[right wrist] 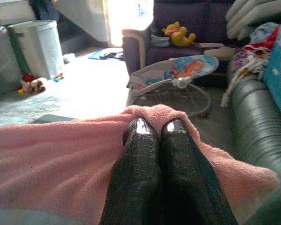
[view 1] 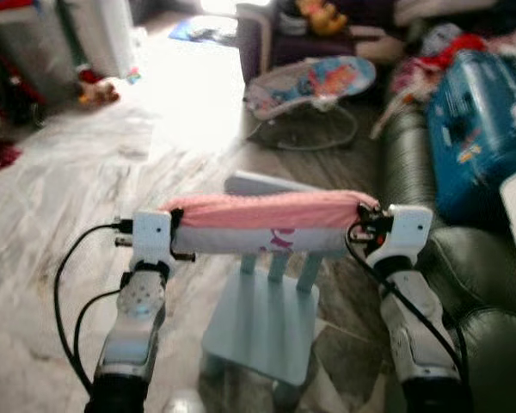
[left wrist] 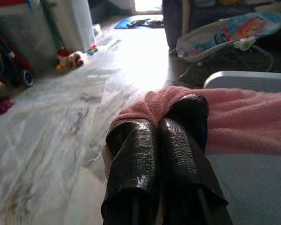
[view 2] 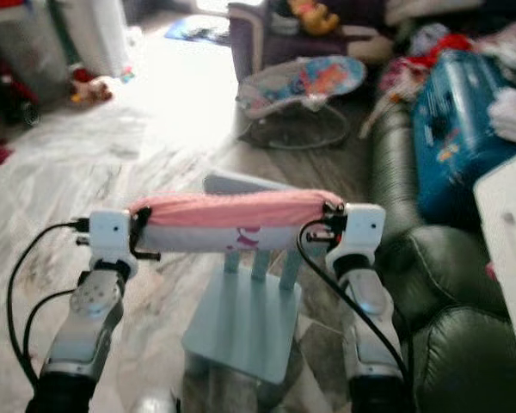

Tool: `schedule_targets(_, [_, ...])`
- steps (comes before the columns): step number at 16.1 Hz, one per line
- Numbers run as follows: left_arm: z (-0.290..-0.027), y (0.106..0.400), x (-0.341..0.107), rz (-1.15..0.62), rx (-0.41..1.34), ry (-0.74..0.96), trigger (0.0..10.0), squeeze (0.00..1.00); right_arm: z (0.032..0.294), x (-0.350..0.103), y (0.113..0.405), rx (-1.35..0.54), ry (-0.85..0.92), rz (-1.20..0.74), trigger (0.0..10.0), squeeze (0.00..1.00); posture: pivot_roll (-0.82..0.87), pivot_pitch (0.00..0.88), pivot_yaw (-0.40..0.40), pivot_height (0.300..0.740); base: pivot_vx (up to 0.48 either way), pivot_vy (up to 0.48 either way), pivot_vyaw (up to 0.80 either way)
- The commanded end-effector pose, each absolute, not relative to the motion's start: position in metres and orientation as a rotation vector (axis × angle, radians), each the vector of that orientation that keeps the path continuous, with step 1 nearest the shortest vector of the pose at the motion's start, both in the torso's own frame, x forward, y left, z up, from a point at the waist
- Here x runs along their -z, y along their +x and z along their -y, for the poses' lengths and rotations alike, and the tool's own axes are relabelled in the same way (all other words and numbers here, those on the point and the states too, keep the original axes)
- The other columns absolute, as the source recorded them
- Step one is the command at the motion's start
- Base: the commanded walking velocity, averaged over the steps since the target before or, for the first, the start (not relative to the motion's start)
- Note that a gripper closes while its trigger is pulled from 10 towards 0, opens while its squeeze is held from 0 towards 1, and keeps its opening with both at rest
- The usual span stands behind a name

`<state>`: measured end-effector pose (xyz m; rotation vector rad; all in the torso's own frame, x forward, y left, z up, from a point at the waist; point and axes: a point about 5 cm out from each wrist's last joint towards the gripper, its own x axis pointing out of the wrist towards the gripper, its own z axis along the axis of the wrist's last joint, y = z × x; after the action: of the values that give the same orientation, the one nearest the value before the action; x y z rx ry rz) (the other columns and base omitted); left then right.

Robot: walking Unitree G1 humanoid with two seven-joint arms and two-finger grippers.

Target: Move the pillow to the sofa

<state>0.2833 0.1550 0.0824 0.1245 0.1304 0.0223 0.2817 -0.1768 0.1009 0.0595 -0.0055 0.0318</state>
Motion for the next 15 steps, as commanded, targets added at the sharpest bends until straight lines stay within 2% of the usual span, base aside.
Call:
schedule_targets(1, [-0.152,0.292,-0.091,-0.088,0.01,0.129,10.0,0.0,0.178,-0.113,0.284,-0.019,0.065,0.052,0.0,0.0,-0.01,0.0,-0.045,0.74,0.0,0.0,0.0])
schedule_targets(4, [-0.143,0.302,-0.105,-0.045,0.06,0.077,10.0,0.0,0.173,-0.119,0.287,-0.038,0.06,0.064,0.0,0.0,-0.01,0.0,-0.057,0.74,0.0,0.0,0.0])
schedule_targets(6, [-0.142,0.297,-0.106,-0.042,0.075,0.074,10.0,0.0,0.177,-0.119,0.282,-0.034,0.053,0.065,0.0,0.0,-0.01,0.0,-0.045,0.74,0.0,0.0,0.0])
schedule_targets(8, [-0.151,0.275,-0.091,-0.092,0.09,0.091,10.0,0.0,0.187,-0.111,0.265,0.005,0.04,0.037,0.0,0.0,-0.03,0.0,-0.027,0.74,0.0,0.0,0.0])
schedule_targets(10, [-0.163,0.247,-0.082,-0.138,0.086,0.114,10.0,0.0,0.202,-0.1,0.235,0.074,0.04,-0.03,0.0,0.0,-0.02,0.0,-0.048,0.74,0.0,0.0,0.0])
schedule_targets(12, [-0.168,0.239,-0.076,-0.173,0.073,0.098,10.0,0.0,0.205,-0.086,0.22,0.085,0.044,-0.088,0.0,0.0,-0.01,0.0,-0.043,0.74,0.0,0.0,-0.31])
schedule_targets(15, [-0.162,0.239,-0.075,-0.187,0.1,0.087,10.0,0.0,0.199,-0.081,0.218,0.078,0.043,-0.099,0.0,0.0,-0.02,0.0,-0.024,0.74,0.0,0.0,-0.41])
